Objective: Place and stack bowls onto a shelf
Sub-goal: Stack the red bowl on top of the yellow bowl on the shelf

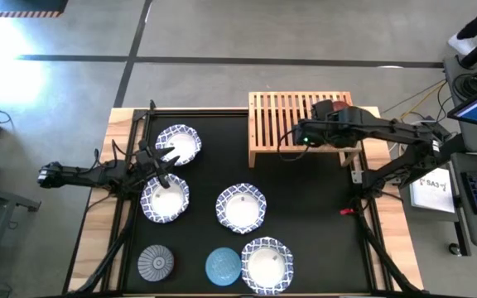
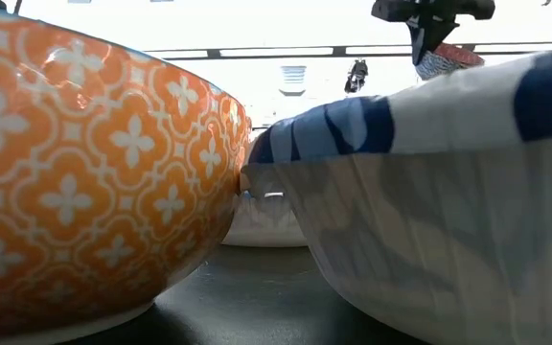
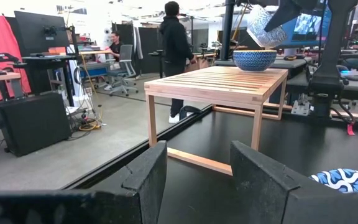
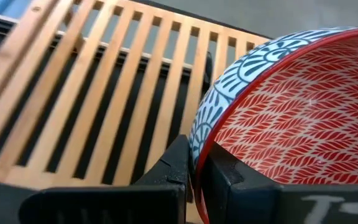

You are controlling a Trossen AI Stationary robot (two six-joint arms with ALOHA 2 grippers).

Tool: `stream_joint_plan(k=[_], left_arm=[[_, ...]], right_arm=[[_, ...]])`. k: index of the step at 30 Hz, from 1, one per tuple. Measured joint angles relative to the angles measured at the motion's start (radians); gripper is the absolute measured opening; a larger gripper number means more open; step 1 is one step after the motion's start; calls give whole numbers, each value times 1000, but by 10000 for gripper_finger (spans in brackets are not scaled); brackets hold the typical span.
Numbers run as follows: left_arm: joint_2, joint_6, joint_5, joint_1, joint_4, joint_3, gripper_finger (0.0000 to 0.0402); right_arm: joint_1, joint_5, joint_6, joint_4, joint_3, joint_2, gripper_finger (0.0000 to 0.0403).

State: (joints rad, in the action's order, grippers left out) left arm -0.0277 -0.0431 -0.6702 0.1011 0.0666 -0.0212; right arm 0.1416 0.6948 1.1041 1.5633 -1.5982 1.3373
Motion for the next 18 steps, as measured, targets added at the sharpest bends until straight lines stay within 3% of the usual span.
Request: stream_joint_plan(k=[18], left_arm=[[0, 0, 0, 0, 0, 0, 159]], right_arm=[[144, -76, -72, 8, 0, 21, 13]])
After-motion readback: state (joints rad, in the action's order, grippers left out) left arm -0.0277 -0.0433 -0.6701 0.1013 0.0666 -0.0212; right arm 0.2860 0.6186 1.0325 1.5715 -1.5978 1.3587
